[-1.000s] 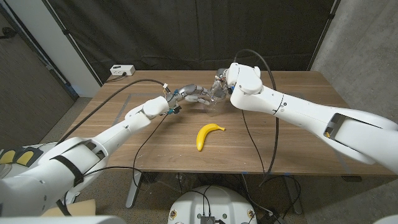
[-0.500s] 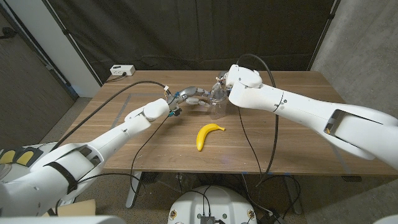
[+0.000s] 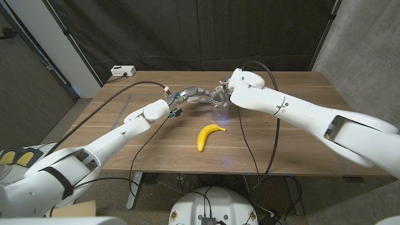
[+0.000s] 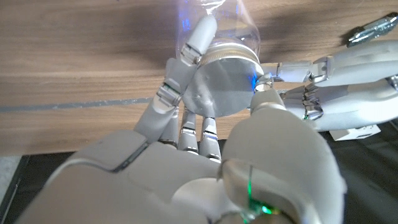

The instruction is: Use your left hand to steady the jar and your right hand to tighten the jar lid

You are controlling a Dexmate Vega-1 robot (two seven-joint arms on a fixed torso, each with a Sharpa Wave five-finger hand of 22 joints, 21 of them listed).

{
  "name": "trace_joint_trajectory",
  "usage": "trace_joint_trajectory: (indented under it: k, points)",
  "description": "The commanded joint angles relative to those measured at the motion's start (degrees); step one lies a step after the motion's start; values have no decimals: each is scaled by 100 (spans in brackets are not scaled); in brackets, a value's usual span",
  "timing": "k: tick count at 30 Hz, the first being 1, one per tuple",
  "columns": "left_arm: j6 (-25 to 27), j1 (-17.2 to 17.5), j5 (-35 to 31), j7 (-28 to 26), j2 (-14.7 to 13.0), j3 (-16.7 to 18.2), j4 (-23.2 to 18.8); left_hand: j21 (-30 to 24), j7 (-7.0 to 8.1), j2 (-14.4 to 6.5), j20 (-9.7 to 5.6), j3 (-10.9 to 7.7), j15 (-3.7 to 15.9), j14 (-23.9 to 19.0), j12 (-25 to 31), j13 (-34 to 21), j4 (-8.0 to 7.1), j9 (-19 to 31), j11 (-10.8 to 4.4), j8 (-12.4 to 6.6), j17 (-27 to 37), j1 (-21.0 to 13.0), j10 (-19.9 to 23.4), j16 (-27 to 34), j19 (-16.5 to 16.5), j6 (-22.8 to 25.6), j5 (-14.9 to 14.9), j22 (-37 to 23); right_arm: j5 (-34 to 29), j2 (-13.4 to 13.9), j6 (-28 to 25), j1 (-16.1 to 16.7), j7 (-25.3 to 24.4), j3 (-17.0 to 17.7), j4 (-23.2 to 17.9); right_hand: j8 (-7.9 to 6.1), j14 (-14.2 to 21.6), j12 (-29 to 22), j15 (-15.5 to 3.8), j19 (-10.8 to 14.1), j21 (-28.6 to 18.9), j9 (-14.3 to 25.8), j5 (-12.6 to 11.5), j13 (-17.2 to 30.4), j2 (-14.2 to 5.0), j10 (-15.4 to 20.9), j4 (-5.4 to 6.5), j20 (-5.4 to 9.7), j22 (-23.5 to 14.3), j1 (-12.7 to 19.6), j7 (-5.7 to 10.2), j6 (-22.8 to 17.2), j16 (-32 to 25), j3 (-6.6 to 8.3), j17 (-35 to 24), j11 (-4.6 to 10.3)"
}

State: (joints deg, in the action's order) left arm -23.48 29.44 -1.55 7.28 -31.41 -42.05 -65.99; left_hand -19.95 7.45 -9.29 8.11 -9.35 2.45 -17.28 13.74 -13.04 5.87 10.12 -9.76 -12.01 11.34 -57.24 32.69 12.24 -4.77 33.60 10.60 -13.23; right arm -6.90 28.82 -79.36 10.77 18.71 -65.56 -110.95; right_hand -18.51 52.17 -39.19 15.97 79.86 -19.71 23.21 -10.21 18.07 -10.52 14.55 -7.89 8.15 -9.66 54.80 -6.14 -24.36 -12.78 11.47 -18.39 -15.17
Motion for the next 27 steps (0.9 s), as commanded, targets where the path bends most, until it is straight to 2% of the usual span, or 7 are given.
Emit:
trace_joint_trajectory:
  k: [1, 7, 11, 15, 18, 19, 27]
  points:
    - [5, -3, -29, 138, -23, -6, -24, -26, -19, 103, 18, -3, 741, 47, -15, -15, 0, 21, 1, 38, 12, 4, -61, -23, 60, -57, -31, -24, 858, -841, -63, 1953, -1175, 2777, 70, -16, 1725, 128, -1375, 95, -135, 68, -314, -304, -24, 2682, 1055, -96, -10, -303, -605, -994, 39, 1173, 133, 268]
    - [-61, -63, -52, 167, 15, -29, 85, -25, -22, 100, 28, -16, 745, 83, -26, -20, 3, 23, 8, 62, 9, 21, -97, -44, 82, -89, -32, -26, 1596, -747, 47, 1983, -1797, 2917, 14, 52, 1827, 498, -1267, 92, -348, 132, -63, -627, 30, 3012, 1532, -212, 2, -1141, -612, -1121, 77, 1292, 313, 264]
    - [-76, -82, -80, 153, 20, -35, 114, -25, -7, 102, 23, -24, 747, 90, -22, -22, 10, 23, 1, 59, 5, 22, -91, -51, 91, -70, -32, -28, 1983, -370, 309, 1786, -1900, 2649, -19, 299, 980, 1065, -962, -463, 82, 151, -13, -648, 275, 2682, 1672, -587, -7, -2246, -604, -843, 211, 871, 320, 255]
    - [-100, -131, -74, 227, 33, -57, 177, -25, 6, 139, 26, -24, 749, 94, -15, -25, 35, 24, -14, 54, -5, 17, -77, -60, 104, -43, -36, -29, 2127, 155, 921, 1568, -1916, 2192, -151, 742, -2101, 2346, -416, -3086, 978, 10, -50, -489, 595, 472, 1287, -2063, 1, -3184, -445, 1127, 218, 350, 327, 250]
    - [-134, -171, -72, 256, 59, -72, 247, -25, 13, 212, 22, 0, 759, 92, -3, -28, 57, 25, -38, 48, -17, 38, -49, -66, 118, -3, -46, -30, 1889, 481, 1585, 1670, -2294, 1969, -374, 749, -4923, 2739, -358, -7039, 1014, -536, -90, -403, 791, -1125, 856, -2078, -5, -3616, 200, 2447, 197, -160, 571, 242]
    - [-142, -183, -77, 258, 66, -77, 267, -23, 15, 216, 18, 3, 756, 92, -3, -28, 55, 25, -38, 46, -17, 46, -46, -66, 124, 4, -46, -30, 1765, 584, 1909, 1777, -2480, 1948, -446, 785, -5391, 2779, -393, -7584, 1023, -615, -95, -402, 832, -1455, 798, -2071, -1, -3654, 345, 2796, 254, -221, 596, 378]
    - [-183, -236, -61, 303, 92, -93, 365, -9, 22, 254, 32, 26, 748, 118, -9, -33, 46, 26, -23, 64, -17, 108, -64, -75, 181, -11, -53, -32, 1302, 679, 4385, 2824, -3748, 2452, -281, 615, -6160, 2699, -954, -8804, 964, -862, -95, -449, 778, -1636, 693, -2033, -10, -3749, 633, 2720, 172, -289, 705, 709]
